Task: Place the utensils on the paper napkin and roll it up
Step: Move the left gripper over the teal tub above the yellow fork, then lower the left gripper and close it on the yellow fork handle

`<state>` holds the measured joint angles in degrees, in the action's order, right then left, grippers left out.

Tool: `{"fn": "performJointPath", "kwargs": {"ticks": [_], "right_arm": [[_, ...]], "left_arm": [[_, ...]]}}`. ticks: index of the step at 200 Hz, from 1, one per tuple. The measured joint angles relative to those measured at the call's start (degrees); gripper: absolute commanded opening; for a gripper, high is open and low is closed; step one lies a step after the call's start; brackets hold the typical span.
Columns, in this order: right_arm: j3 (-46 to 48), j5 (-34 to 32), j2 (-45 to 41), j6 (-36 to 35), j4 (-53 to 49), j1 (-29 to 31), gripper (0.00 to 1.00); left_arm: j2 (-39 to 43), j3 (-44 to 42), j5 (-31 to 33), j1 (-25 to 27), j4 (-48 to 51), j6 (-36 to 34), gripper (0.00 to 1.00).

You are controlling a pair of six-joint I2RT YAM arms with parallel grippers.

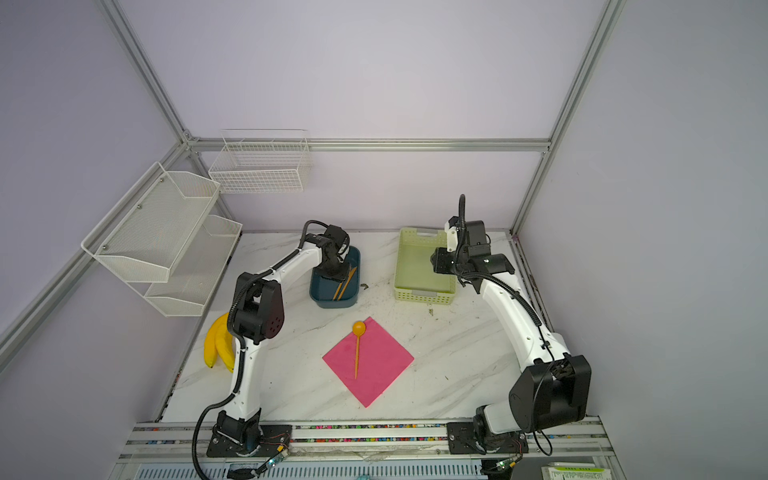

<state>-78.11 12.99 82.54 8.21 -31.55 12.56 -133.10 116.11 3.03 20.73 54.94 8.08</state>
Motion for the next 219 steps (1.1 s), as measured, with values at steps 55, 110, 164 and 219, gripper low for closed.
{"fn": "performJointPath", "kwargs": {"ticks": [55,110,164,219], "right_arm": [[-0.9,0.0,1.5,-1.0,0.5,0.0,0.4],[-0.9,-0.1,2.3,-1.4,0.5,0.0,0.4],[-0.9,-0.1,2.7,-1.5,0.5,0.0,0.4],[-0.9,-0.1,2.7,-1.5,0.5,0.0,0.4]], "left_arm": [[-2.8,2.7,-0.9,0.0,0.0,-0.5,0.24],[-4.8,3.7,-0.9,-0.1,0.0,-1.7,0.21],[-5.2,5.8,-1.2,-0.1,-0.1,-1.8,0.17],[-5.9,5.9,-1.2,-0.1,0.0,-1.8,0.16]]}}
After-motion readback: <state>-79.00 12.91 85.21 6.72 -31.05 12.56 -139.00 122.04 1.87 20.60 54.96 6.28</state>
